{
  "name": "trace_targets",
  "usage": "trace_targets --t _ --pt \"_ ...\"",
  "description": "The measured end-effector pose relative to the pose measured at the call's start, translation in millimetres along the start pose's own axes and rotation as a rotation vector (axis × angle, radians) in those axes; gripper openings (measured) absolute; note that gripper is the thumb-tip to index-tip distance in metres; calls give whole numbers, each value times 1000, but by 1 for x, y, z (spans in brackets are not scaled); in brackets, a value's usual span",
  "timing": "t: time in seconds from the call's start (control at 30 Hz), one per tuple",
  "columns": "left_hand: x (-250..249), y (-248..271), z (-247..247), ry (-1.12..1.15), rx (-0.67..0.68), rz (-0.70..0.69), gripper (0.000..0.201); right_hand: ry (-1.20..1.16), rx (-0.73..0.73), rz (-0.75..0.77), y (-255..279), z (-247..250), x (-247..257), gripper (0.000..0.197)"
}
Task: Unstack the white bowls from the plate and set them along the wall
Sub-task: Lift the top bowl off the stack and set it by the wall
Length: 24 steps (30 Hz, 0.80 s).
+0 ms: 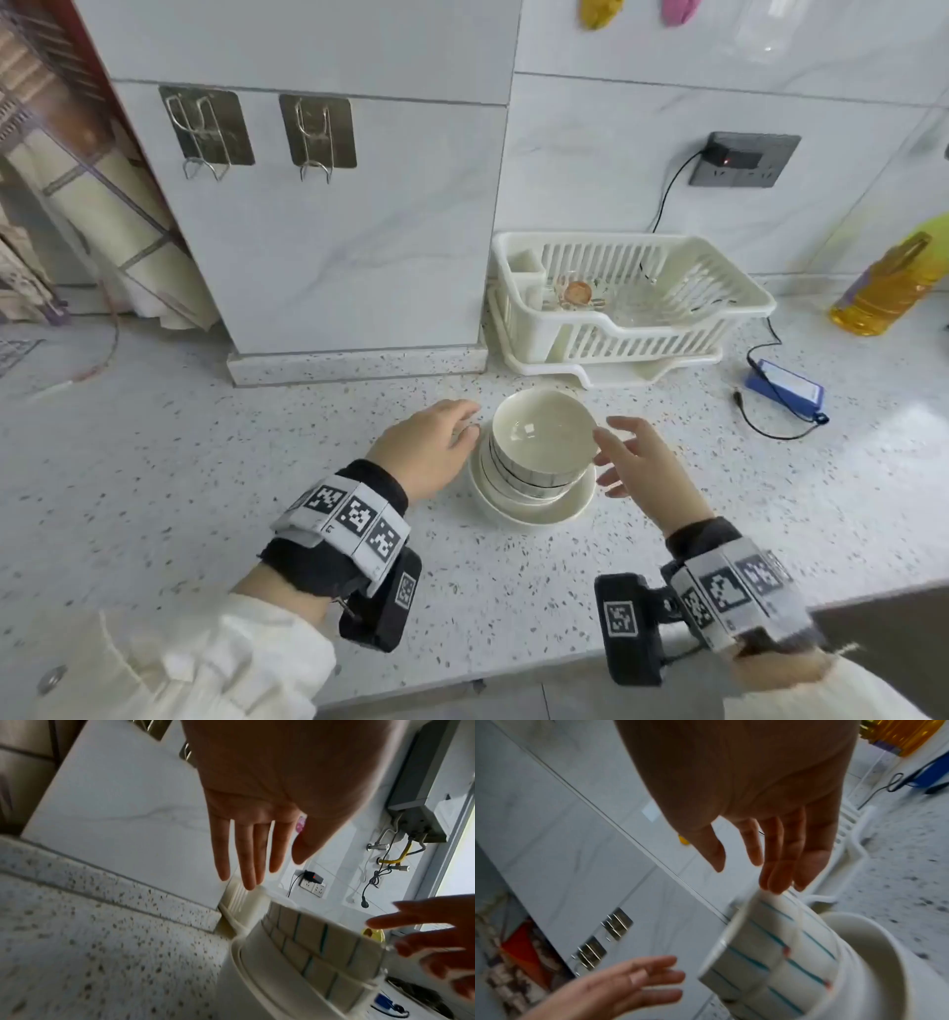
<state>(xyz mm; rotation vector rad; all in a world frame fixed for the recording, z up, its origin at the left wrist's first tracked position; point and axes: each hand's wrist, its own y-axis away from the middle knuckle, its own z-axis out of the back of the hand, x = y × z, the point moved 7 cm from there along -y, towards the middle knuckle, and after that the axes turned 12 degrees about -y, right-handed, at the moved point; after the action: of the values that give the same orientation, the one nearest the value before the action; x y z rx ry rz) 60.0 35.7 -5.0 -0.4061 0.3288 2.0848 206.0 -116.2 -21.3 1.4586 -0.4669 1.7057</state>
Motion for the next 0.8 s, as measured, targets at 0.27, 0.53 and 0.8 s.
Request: trace_targets --t 0.27,0.53,0.8 --pt "4 -28 -44 174 78 3 43 139 -31 -104 -21 -15 -23 35" --pt "8 -38 -43 221 57 -24 36 335 -129 52 -9 -16 -5 42" --pt "49 -34 0 424 -58 29 34 287 -128 266 4 -72 57 35"
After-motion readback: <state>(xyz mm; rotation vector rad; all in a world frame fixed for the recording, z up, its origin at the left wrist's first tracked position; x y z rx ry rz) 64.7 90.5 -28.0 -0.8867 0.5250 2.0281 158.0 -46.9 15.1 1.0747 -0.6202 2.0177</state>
